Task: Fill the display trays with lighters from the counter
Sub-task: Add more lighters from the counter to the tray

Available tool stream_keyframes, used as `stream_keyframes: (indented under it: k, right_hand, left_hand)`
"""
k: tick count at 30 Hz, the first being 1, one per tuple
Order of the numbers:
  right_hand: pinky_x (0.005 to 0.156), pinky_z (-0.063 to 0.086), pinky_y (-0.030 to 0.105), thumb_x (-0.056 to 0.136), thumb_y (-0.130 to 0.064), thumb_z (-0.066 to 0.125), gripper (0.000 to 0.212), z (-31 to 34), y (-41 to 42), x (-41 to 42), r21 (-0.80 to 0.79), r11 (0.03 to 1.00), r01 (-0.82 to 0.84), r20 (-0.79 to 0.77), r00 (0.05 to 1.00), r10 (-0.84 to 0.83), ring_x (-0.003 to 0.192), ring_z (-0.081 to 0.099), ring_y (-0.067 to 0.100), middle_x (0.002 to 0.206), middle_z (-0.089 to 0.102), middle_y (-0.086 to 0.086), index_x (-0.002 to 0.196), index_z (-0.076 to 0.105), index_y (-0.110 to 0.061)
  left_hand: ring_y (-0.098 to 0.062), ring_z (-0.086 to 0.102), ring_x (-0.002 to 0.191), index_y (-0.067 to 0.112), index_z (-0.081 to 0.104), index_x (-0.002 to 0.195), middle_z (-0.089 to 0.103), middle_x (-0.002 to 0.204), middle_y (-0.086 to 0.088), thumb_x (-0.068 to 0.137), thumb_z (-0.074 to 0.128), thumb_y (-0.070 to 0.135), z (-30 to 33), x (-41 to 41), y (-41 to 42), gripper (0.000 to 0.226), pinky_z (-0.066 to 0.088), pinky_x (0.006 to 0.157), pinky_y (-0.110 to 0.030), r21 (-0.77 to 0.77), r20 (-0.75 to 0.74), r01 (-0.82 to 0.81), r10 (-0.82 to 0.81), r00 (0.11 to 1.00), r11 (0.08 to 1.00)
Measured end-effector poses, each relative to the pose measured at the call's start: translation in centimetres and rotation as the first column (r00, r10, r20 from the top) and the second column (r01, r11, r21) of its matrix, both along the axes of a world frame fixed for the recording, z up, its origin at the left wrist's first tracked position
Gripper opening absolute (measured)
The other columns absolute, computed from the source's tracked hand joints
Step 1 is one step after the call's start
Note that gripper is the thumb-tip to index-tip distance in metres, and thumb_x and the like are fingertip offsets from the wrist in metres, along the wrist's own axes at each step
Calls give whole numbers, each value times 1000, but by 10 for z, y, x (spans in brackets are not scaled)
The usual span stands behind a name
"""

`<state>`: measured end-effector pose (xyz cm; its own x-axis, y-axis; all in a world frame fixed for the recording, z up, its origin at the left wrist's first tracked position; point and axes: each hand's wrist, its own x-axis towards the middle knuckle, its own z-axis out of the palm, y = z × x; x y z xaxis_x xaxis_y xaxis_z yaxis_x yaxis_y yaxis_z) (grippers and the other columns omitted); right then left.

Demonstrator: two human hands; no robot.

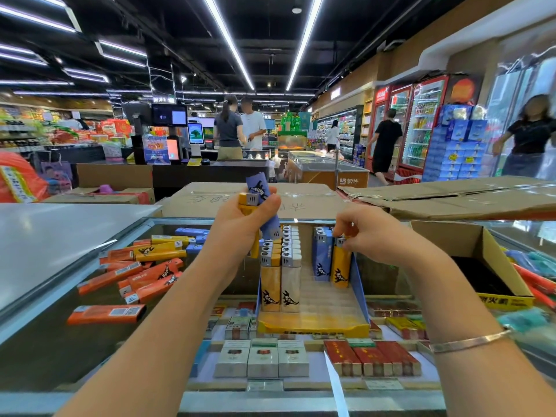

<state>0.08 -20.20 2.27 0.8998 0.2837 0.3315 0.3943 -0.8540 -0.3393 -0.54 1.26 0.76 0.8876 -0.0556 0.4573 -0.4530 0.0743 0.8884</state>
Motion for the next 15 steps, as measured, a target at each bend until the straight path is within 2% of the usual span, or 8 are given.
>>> stream_keyframes:
  k: [3,6,10,13,15]
  right_hand:
    - [58,45,20,81,-3,66,32,0,0,2,6,1000,5,-4,1000,-5,72,50,11,87,53,2,72,52,-31]
    - [58,46,21,82,-9,67,22,0,1,1,16,1000,4,0,1000,-4,70,51,10,84,54,2,74,56,-26]
    - [55,34,15,83,-16,67,11,3,6,-3,-32,999,-18,107,994,21,69,47,6,78,50,-8,77,60,-23]
    - [55,39,14,82,-21,68,5,8,18,-12,160,979,-129,190,977,97,66,49,4,76,57,-8,85,64,-24]
    - [60,43,18,80,-25,71,10,10,28,-19,329,916,-228,181,968,176,65,54,6,76,63,-4,88,65,-23]
  left_hand:
    - [1,60,55,29,54,99,64,60,15,61,64,47,0,0,0,44,46,49,-15,-19,15,19,-19,1000,1000]
    - [-2,58,52,37,49,107,65,62,11,65,66,41,0,0,1,45,46,45,-17,-37,38,21,-20,999,999]
    - [-9,58,49,26,48,101,66,63,3,68,66,36,1,0,3,39,48,45,-19,-67,59,21,-17,998,998]
    - [-12,63,54,21,48,99,69,66,0,68,66,35,2,0,4,38,53,51,-21,-100,38,17,-14,999,995]
    - [-13,64,56,20,47,99,69,67,0,69,66,34,2,0,4,39,54,52,-21,-115,31,28,-25,999,993]
